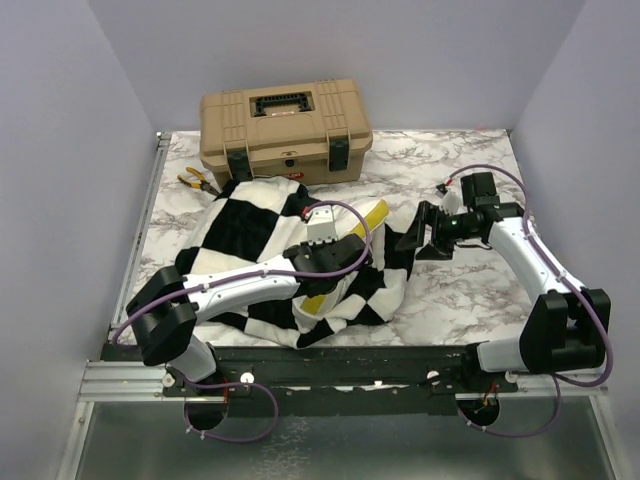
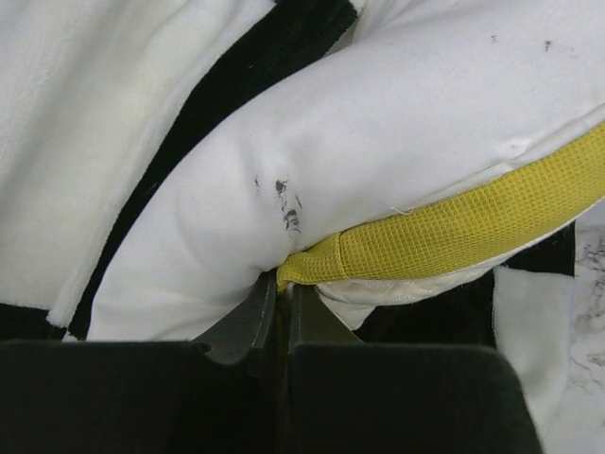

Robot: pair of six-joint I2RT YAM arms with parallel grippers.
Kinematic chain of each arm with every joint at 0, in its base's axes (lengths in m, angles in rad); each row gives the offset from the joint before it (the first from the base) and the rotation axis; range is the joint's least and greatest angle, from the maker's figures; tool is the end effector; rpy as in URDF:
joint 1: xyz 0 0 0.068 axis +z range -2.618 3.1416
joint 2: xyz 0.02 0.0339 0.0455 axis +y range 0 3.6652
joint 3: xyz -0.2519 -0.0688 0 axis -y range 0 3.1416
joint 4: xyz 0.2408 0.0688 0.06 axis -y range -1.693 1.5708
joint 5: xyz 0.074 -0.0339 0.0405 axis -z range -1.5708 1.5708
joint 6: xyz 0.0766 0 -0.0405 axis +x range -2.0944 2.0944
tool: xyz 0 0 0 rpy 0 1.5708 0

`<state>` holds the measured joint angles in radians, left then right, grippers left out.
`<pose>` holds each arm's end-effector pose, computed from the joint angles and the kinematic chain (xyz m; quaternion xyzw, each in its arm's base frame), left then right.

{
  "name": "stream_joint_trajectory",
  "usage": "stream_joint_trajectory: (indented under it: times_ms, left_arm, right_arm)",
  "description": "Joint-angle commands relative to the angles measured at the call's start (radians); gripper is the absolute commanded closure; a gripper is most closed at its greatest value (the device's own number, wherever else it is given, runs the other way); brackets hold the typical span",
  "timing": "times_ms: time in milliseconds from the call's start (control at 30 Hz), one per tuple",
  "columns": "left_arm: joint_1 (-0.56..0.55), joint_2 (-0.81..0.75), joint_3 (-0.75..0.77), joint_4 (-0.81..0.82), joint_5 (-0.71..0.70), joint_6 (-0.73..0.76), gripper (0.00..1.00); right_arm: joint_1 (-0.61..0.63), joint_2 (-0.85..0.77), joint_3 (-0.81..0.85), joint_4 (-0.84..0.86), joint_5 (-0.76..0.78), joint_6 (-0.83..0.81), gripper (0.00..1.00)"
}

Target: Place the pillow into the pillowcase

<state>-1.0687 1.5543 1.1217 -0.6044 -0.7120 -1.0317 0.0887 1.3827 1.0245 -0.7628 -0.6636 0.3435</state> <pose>0.2011 -0.2624 0.2053 -0.0752 0.9057 -0.0472 0.4146 0.2726 0.0716 0.2117 0.0450 0.9234 0.3554 0.1379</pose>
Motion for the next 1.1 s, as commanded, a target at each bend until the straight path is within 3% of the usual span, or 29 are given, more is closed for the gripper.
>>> stream_joint_trajectory:
  times_ms: [0,100,200,300,400,533,633,767,1000,1067]
  left_arm:
    - [0.026,-0.041,-0.054,-0.057,0.043,0.002,1.00]
    - [0.032,-0.067,-0.046,-0.014,0.071,-0.010,1.00]
    - [0.045,-0.083,-0.027,-0.003,0.092,-0.024,1.00]
    - [0.062,-0.109,-0.020,0.000,0.099,-0.056,1.00]
    - [0.080,-0.134,-0.025,0.001,0.099,-0.084,1.00]
    - [0.097,-0.162,-0.039,0.008,0.098,-0.127,1.00]
    - [0.100,-0.173,-0.045,0.016,0.105,-0.136,1.00]
    - [0.102,-0.184,-0.052,0.026,0.128,-0.147,1.00]
    - [0.105,-0.228,-0.092,0.054,0.137,-0.195,1.00]
    - [0.106,-0.243,-0.102,0.066,0.137,-0.205,1.00]
  right_arm:
    - [-0.002,-0.034,0.014,0.000,0.025,-0.051,0.21]
    - [0.004,0.007,0.002,0.047,-0.031,-0.038,0.24]
    - [0.027,0.078,-0.012,0.112,-0.078,-0.006,0.46]
    - [0.080,0.156,-0.008,0.182,-0.107,0.038,0.57]
    - [0.155,0.225,0.006,0.261,-0.115,0.089,0.57]
    - [0.235,0.327,0.014,0.335,-0.073,0.142,0.48]
    - [0.282,0.356,-0.017,0.408,0.036,0.169,0.38]
    - [0.325,0.372,-0.059,0.457,0.237,0.171,0.33]
    - [0.366,0.450,-0.055,0.443,0.496,0.115,0.33]
    - [0.381,0.512,-0.027,0.422,0.557,0.112,0.38]
